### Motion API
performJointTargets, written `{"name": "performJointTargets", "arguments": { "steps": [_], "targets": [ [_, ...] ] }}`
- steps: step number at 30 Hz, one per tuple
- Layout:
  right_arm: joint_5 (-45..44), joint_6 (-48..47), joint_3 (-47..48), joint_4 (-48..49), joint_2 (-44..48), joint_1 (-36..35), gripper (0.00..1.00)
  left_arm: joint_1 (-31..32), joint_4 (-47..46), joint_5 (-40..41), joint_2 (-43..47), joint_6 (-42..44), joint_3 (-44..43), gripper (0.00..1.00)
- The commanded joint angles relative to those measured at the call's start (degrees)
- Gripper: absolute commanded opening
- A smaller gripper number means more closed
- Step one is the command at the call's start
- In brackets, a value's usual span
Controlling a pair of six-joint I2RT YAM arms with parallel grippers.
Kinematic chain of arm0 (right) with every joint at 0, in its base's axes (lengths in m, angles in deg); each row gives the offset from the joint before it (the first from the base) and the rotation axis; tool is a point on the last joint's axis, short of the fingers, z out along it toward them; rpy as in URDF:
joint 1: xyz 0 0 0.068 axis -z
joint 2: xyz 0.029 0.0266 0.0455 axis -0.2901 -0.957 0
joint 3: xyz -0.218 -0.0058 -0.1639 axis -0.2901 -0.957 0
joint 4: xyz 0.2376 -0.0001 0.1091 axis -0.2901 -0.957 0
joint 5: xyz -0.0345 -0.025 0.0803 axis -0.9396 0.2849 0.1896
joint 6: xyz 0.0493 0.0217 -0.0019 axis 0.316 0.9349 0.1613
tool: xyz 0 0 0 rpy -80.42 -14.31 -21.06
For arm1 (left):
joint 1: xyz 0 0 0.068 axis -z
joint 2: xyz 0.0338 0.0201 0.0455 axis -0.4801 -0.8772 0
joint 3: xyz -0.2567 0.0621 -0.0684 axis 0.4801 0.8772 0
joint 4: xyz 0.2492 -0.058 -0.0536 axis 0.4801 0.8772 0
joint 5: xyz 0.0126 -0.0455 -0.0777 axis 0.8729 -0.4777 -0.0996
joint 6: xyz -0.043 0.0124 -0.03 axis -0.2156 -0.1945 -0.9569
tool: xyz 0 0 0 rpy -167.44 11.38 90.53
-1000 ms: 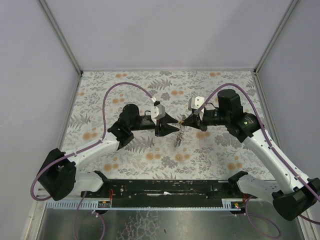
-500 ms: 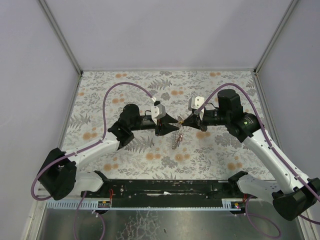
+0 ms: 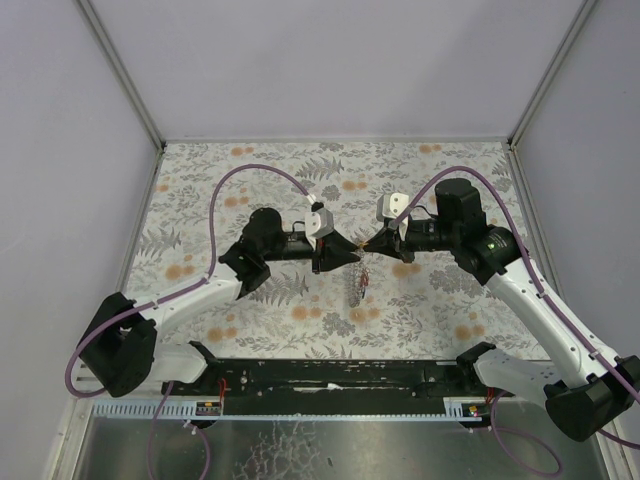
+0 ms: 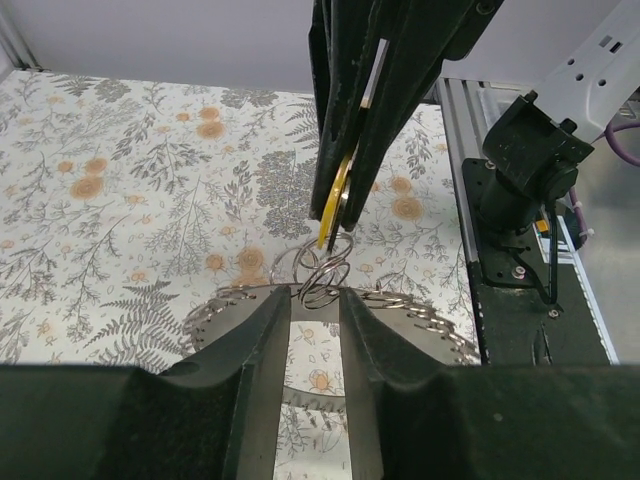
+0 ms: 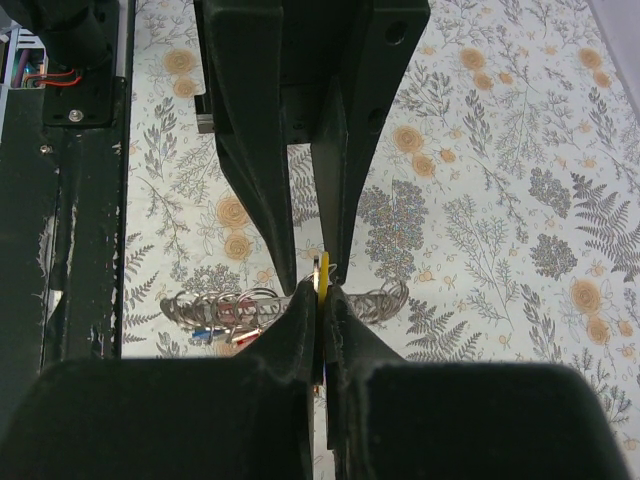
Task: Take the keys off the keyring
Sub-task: Remove the key from the keyring.
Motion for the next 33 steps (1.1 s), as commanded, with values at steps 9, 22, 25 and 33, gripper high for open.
{"name": "performJointTargets", "arguments": {
  "steps": [9,22,25,33],
  "targets": [
    [2.1,0.15,1.66,2.8,0.3,0.25,0.0,1.15,-4.78,-0.83,0.23,-2.66,-1.59,0.22],
    [-0.66,-0.74,1.48,2.37,0.16,0.26,0.0,1.1,-4.87,-0.58,1.08,-3.48,-1.24,0.14],
    [-0.18,-0.83,1.53,2.14,0.25,0.28,0.0,1.16,-5.33,0.69,1.81,-3.44,-0.44,0.21],
    [1.4,-0.75,1.77,2.25,-0.03,0.18,0.0,1.11,-5.94,-0.39,1.24,-3.64,-1.2,0.24]
  ]
}}
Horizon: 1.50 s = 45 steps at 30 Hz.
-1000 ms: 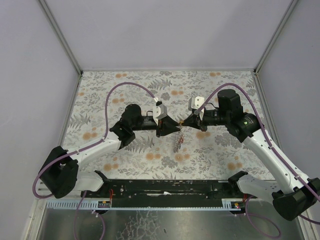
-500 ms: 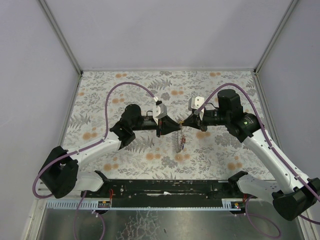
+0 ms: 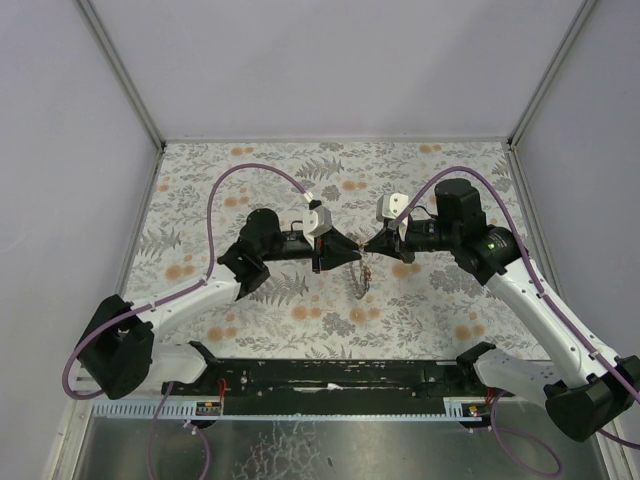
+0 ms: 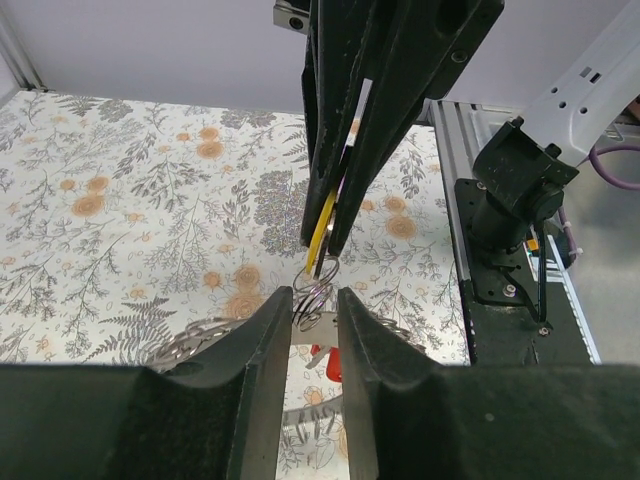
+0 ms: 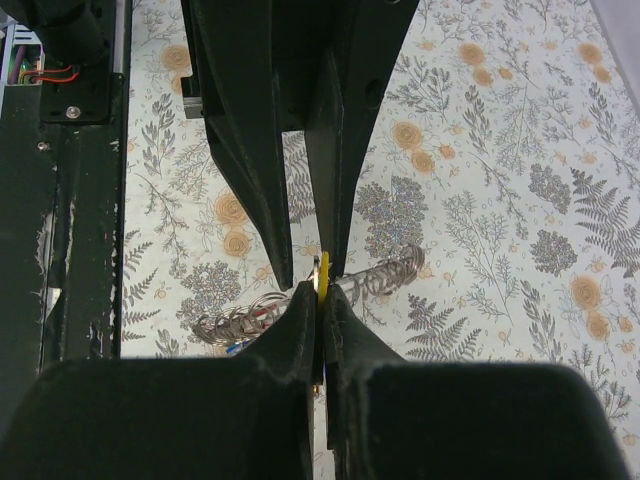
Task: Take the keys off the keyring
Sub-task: Remove the key from the keyring.
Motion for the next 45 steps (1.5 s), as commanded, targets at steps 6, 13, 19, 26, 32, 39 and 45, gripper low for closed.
{"name": "performJointTargets", "arguments": {
  "steps": [6,13,19,26,32,39,45],
  "targets": [
    [1.49,-0.4,2.18,2.83,-0.1,0.18,0.0,0.59,-2.25,-2.26,-0.27,-0.38,-1.36,0.22],
    [1.41,-0.34,2.71,2.79,-0.02,0.21,0.0,0.56,1.35,-1.77,0.12,1.7,-0.88,0.22],
    [1.66,-0.31,2.59,2.8,0.08,0.21,0.0,0.56,1.78,-1.33,-0.04,1.96,-0.8,0.22],
    [1.09,-0.46,2.31,2.86,-0.09,0.17,0.0,0.54,1.75,-2.0,-0.3,1.62,-1.37,0.13],
    [0.91,-0.42,1.75,2.97,0.08,0.2,0.0,0.54,0.9,-2.12,-0.14,0.98,-1.14,0.07],
    [0.08,-1.24,1.51,2.28,0.58,0.18,0.0,0.52,-2.03,-0.41,0.67,-0.65,0.42,0.0],
    [-2.86,-0.6,0.81,1.96,1.51,0.17,0.0,0.52,-9.17,6.75,4.49,-4.56,5.49,0.0]
  ]
}}
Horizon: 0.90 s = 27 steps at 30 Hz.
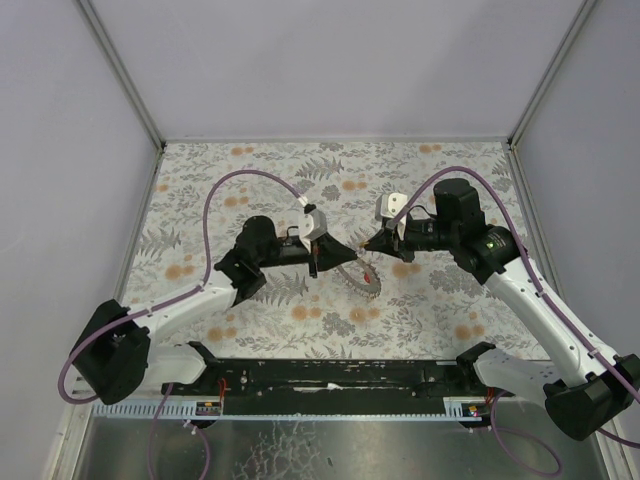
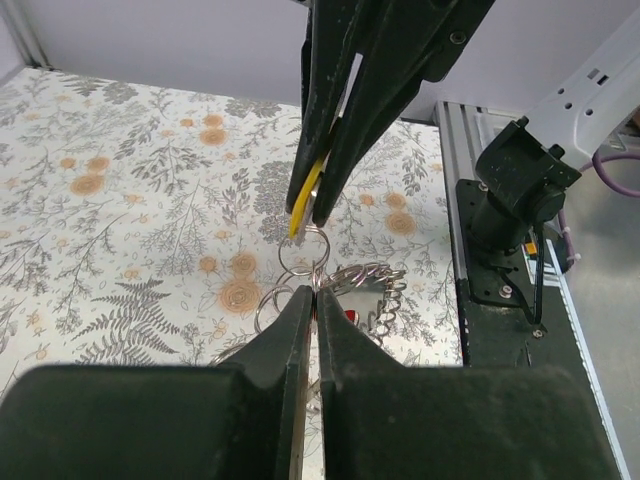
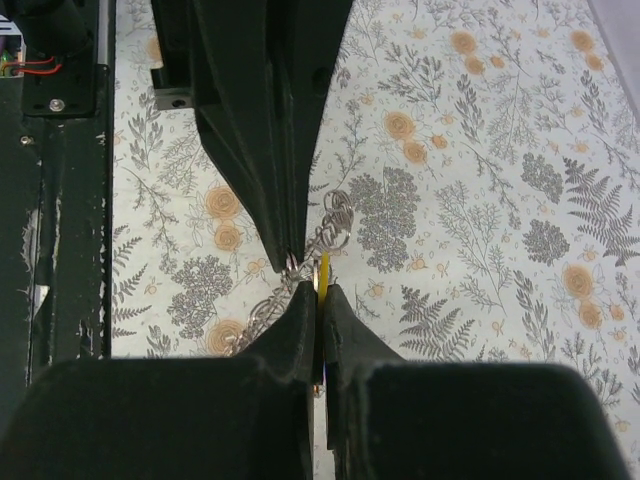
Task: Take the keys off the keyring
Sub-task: Remove the key from the keyring.
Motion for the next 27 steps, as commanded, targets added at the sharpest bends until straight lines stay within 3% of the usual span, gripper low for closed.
{"name": "performJointTargets", "arguments": {
  "steps": [1,5,10,20,27],
  "targets": [
    [-2.21,0.32,0.55,2.34,1.92,0.16,0.0,0.4,-10.48,5.67,4.13,-3.4,4.14,0.0],
    [-5.43,1.95,-1.11,3.05,2.13,0.25,0.0,0.44,-13.27,7.44,6.44,-4.88,5.95,0.0],
    [-3.21,0.7,-3.79,1.85,2.75,0.24,0.0,0.47,-16.88,9.93,8.19,-6.74,7.43,0.0],
    [-3.63,-8.61,-7.45,-1.41,3.03,-0.36,0.0,0.38,-22.59,13.43,7.54,-10.55,9.5,0.0],
    [-0.84,-5.66,-5.62,2.74,2.65,-1.59,0.0,1.3,-23.35,14.91,4.38,-12.26,10.11,0.0]
  ]
}}
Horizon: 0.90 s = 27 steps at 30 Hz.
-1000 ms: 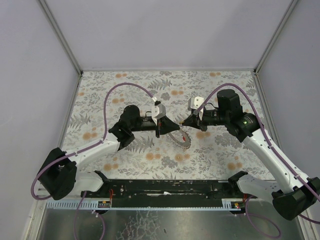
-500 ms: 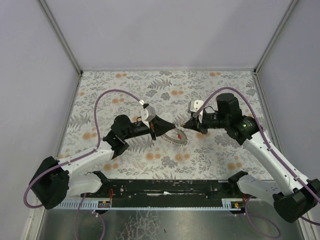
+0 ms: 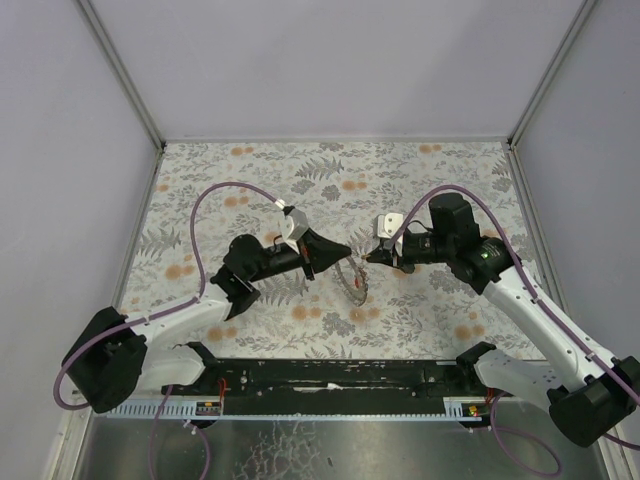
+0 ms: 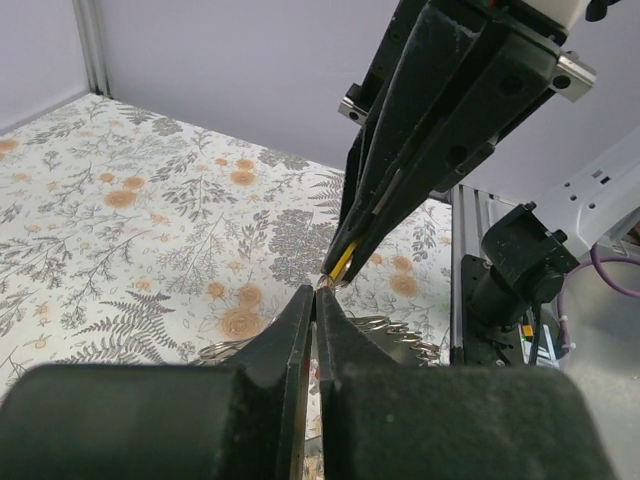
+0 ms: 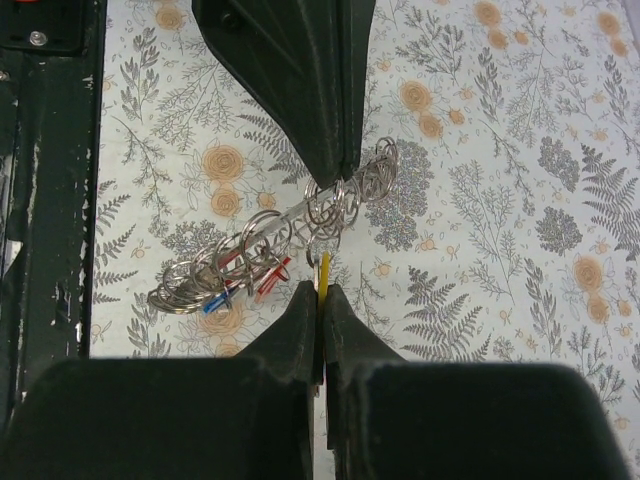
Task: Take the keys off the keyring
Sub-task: Remove the key from the keyring.
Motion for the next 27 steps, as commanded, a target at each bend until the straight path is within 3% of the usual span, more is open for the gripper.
{"name": "performJointTargets", "arguments": {
  "steps": [1,9,14,17,21,27],
  "targets": [
    [1.18,1.1,1.68,2.04,0.21,-0.65,0.0,0.92,-6.99,3.81,-0.62,-0.16,0.18,0.0],
    [0.01,5.28,4.27,5.34,0.95,-0.72,0.0,1.04,-5.19,6.41,-0.93,0.66,1.44,0.0],
    [1.3,4.72,-0.21,4.45,1.61,-1.52,0.0,1.53,-16.36,14.23,-0.5,-7.39,5.05,0.0],
    [1.29,6.9,-2.71,9.16,1.9,-3.0,0.0,5.18,-22.98,20.67,-1.9,-10.14,6.93,0.0],
    [0.1,5.09,-3.64,8.21,0.62,-5.04,0.0,9.07,-29.62,28.48,-3.6,-11.26,8.84,0.0],
    [-4.3,5.73,-6.16,8.92,0.65,-5.26,0.0,9.79,-33.37,30.83,-4.46,-11.87,9.93,0.0]
  ]
}}
